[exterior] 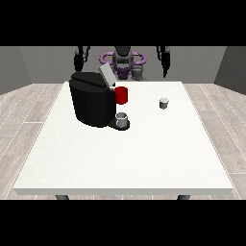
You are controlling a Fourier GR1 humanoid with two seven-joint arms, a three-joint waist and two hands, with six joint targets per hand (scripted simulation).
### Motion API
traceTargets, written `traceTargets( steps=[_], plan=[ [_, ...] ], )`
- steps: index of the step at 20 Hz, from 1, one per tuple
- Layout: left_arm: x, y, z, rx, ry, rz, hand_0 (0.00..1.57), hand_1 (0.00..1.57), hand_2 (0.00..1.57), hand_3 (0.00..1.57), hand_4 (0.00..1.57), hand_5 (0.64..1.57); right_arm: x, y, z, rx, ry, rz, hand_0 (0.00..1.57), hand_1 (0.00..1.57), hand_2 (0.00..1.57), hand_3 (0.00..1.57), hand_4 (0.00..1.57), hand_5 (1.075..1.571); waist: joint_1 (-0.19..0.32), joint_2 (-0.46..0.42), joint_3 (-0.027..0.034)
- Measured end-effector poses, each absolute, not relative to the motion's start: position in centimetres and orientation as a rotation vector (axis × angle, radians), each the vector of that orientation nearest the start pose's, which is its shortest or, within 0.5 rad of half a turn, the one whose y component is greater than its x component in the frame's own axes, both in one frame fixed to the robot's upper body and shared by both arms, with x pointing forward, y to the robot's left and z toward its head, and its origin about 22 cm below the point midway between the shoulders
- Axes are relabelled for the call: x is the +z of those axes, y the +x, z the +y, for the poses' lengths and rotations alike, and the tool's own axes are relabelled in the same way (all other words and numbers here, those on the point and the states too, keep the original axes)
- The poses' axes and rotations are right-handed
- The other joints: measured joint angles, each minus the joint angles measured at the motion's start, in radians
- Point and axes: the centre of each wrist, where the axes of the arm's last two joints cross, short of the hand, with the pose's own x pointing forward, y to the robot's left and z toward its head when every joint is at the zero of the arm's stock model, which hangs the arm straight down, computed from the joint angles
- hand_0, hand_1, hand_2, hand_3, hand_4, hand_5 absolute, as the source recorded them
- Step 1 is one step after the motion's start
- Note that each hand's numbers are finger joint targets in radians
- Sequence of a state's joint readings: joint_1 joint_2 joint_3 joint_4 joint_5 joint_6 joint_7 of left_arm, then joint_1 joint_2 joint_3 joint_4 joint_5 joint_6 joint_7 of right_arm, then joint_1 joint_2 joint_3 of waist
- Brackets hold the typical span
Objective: Insert the coffee pod into the coffee machine and close the lid
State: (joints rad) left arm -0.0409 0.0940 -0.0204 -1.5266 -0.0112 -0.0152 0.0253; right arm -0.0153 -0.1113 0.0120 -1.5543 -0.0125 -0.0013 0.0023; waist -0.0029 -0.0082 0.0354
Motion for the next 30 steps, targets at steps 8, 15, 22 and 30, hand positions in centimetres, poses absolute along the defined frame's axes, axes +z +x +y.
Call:
traceTargets(
  steps=[8, 15, 22, 30],
  plan=[
    [-0.1, 24.1, 27.6, -0.162, 0.031, -1.649, 0.00, 0.00, 0.00, 0.00, 0.21, 1.571, -0.6, 23.9, -26.0, -0.011, -0.106, -1.559, 0.00, 0.00, 0.00, 0.00, 0.09, 1.571, 0.002, -0.023, -0.0306],
    [2.0, 26.4, 32.2, -0.271, 0.158, -1.660, 0.00, 0.00, 0.00, 0.00, 0.00, 1.571, -0.3, 24.1, -25.2, -0.089, -0.122, -1.668, 0.00, 0.00, 0.00, 0.00, 0.17, 1.571, -0.052, 0.025, -0.0347],
    [2.6, 29.3, 35.5, -0.293, 0.212, -1.582, 0.00, 0.00, 0.00, 0.00, 0.00, 1.571, 1.1, 24.9, -22.9, -0.071, -0.074, -1.735, 0.00, 0.00, 0.00, 0.00, 0.23, 1.571, -0.113, 0.093, -0.0355],
    [1.6, 31.3, 37.6, -0.305, 0.280, -1.494, 0.00, 0.00, 0.00, 0.00, 0.00, 1.571, 2.5, 26.0, -22.1, -0.054, -0.034, -1.757, 0.00, 0.00, 0.00, 0.00, 0.34, 1.571, -0.142, 0.156, -0.0357]
  ],
)
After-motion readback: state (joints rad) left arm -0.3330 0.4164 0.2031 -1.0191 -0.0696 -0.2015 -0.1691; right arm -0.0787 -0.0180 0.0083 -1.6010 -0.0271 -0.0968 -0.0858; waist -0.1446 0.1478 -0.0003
